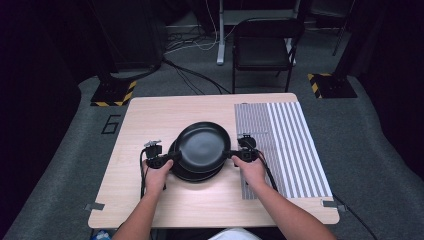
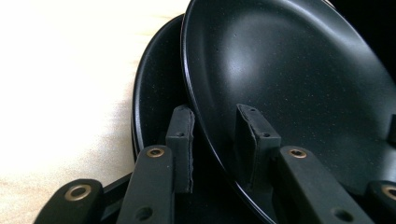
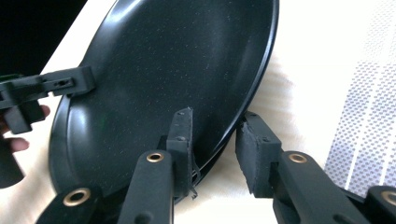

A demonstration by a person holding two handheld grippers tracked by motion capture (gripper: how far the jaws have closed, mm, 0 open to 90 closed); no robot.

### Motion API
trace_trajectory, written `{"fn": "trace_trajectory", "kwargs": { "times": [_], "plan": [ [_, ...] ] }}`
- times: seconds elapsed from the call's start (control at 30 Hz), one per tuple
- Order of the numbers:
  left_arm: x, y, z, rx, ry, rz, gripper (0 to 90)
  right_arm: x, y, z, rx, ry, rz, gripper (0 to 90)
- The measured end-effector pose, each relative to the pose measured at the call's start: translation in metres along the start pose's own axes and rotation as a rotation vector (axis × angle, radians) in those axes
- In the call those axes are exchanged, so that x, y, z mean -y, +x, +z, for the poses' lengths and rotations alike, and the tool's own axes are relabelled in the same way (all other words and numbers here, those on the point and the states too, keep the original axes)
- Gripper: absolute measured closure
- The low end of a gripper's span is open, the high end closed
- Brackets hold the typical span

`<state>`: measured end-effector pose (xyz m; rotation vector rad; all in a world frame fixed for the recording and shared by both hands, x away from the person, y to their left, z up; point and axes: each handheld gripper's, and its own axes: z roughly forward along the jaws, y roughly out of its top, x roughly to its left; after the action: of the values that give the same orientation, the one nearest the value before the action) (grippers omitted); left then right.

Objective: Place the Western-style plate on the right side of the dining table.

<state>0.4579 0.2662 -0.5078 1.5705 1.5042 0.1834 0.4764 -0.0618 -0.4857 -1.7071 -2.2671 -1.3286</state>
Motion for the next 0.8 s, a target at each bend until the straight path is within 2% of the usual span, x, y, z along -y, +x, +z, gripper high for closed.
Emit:
{"fn": "trace_trajectory", "kwargs": {
  "times": [0.2,0.33,0.53,0.57,0.8],
  "plan": [
    [-0.001,-0.004,-0.001,-0.019,0.013,-0.011,68.7,-0.005,-0.001,0.004,0.015,-0.002,0.0,68.1],
    [-0.003,-0.008,-0.004,-0.041,0.022,0.013,68.8,-0.004,0.0,0.007,0.029,-0.005,-0.001,68.2],
    [-0.007,-0.009,-0.009,-0.029,0.014,0.014,69.0,-0.004,-0.002,0.007,0.001,-0.004,0.035,67.9],
    [-0.009,-0.011,-0.011,-0.024,0.013,0.022,69.0,-0.003,-0.002,0.006,-0.012,-0.001,0.055,68.0],
    [-0.01,-0.013,-0.016,-0.014,0.004,0.032,68.8,-0.004,0.002,0.0,-0.015,-0.016,0.037,68.0]
  ]
}}
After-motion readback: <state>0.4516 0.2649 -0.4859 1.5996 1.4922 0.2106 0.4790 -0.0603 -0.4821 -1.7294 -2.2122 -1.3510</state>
